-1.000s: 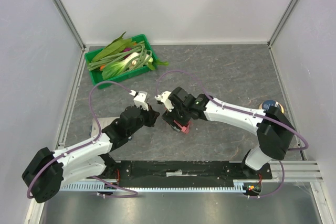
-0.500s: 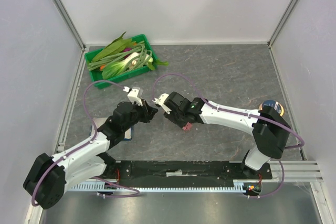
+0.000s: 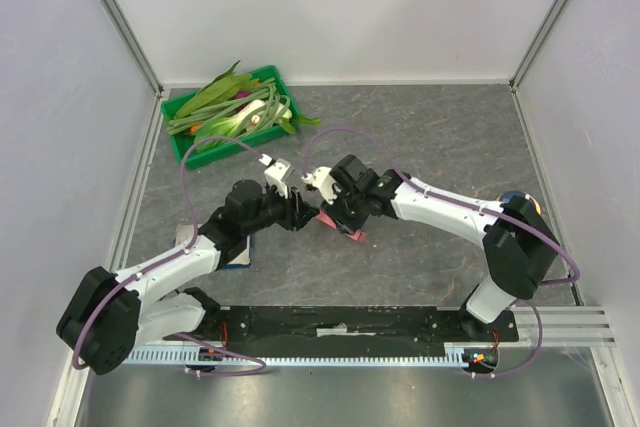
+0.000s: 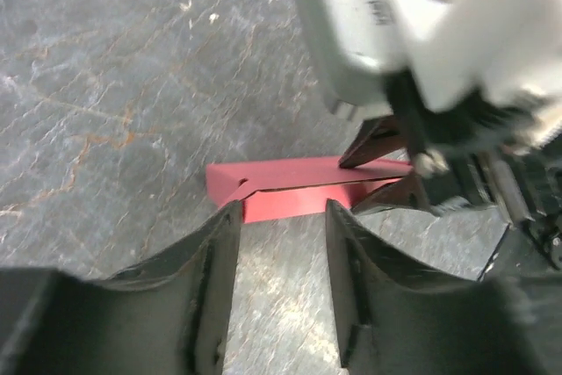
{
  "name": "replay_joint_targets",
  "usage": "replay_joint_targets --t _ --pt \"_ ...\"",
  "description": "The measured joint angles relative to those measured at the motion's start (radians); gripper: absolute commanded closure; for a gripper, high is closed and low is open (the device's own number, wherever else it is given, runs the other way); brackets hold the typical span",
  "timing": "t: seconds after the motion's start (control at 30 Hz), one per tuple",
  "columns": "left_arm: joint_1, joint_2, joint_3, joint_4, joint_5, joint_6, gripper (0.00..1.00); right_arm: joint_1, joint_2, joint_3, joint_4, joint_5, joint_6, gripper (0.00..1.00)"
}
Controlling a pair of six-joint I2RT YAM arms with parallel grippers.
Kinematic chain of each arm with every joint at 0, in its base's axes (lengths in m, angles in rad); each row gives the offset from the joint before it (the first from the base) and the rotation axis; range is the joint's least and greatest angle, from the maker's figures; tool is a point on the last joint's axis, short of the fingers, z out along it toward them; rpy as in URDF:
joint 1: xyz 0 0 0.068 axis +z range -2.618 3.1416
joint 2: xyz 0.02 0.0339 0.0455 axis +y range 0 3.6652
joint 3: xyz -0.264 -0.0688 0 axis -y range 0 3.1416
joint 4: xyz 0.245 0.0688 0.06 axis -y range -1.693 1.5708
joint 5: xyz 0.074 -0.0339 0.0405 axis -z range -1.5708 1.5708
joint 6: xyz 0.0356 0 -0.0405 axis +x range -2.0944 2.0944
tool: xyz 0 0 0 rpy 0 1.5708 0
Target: Fold the paper box
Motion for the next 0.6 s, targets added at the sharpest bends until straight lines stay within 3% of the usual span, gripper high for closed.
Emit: replay_joint_targets --t 0.13,0.3,0.6 --pt "0.004 0.0 0.038 -0.006 0.022 0.067 0.42 -0.067 0.018 0.019 -0.016 -0.125 -0.036 1.0" --pt "0.045 0.032 0.072 -0.019 0.079 0.136 0.54 -0.109 0.069 0.073 -0.045 -0.224 -0.08 1.0" --pt "0.108 0.15 0.115 -0.023 0.269 0.24 0.54 -0.145 0.085 0.087 -0.056 -0.292 -0.108 1.0"
